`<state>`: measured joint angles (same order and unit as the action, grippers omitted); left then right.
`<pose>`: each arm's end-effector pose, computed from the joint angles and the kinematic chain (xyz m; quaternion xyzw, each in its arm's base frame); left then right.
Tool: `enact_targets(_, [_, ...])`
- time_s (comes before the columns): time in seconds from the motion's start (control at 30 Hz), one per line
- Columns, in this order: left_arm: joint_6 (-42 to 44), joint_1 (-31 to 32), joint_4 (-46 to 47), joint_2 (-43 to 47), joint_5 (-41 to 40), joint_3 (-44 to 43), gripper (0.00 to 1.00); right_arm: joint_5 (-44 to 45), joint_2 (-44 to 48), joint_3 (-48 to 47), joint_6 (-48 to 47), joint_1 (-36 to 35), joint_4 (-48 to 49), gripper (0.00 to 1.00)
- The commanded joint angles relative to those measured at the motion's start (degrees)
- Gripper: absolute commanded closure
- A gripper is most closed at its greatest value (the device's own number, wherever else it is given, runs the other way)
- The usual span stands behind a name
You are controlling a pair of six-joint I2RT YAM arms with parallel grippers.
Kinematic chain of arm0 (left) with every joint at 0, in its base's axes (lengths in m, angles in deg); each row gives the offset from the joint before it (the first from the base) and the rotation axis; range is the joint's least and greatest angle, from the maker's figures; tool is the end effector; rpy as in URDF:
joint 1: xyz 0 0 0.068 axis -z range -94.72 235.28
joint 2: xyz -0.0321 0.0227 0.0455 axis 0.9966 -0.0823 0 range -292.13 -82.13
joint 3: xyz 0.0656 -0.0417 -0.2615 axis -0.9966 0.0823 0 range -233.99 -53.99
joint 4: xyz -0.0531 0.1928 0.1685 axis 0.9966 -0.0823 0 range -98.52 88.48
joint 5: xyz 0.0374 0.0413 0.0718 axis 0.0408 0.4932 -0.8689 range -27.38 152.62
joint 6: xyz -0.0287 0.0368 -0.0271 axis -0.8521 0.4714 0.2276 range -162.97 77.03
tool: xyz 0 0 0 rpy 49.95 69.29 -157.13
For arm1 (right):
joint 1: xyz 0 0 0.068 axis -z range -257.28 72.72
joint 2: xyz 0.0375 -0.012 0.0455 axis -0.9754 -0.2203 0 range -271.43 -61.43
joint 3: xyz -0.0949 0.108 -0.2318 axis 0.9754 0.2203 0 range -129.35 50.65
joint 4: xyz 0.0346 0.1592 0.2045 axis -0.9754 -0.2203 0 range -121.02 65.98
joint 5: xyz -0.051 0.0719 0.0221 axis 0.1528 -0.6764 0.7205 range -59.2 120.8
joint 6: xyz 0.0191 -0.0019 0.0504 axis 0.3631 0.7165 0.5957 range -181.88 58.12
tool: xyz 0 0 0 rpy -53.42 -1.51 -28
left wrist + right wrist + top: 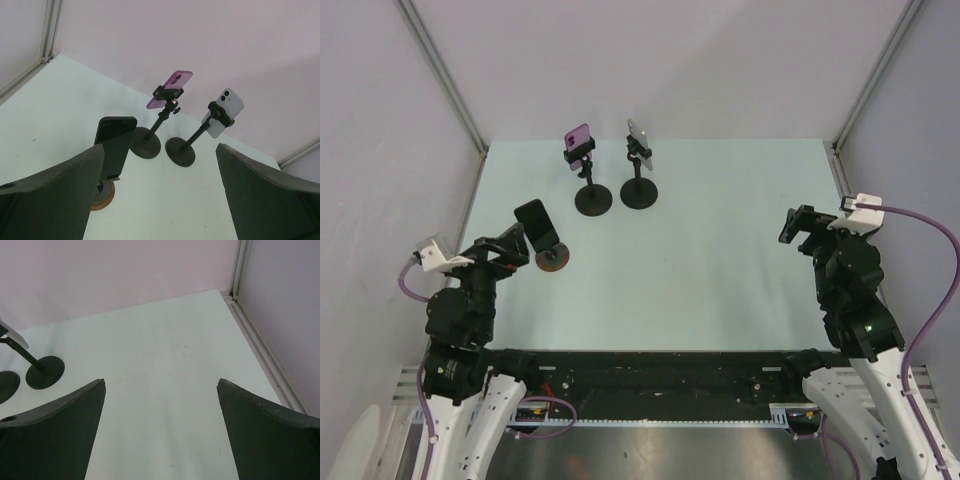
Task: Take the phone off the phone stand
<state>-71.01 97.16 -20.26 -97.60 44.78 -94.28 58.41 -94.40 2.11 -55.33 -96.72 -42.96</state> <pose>0.0708 -0.0038 0.3527 -0.2070 0.6377 -0.1534 0.7259 0.1222 0.0257 0.3745 0.0834 0.7206 -0.0194 0.6881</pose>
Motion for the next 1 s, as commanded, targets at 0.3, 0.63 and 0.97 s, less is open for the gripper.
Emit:
enact_targets(0.3, [-2.1, 0.2, -4.6, -8.1, -1.5, -1.2, 0.0, -3.4, 2.1, 0.9, -0.5, -0.4, 2.8, 0.0])
enact_targets(0.63, [-2.1, 0.1, -10.5, -22.5, -5.3, -4.4, 0.0, -5.9, 5.0, 4.9, -2.2, -0.6, 5.5, 0.0])
enact_targets(0.97, [-3.1, 0.2, -10.4, -37.5, -6.6, -10.9, 0.0, -6.0, 9.5, 9.9, -3.1, -1.3, 9.4, 0.0])
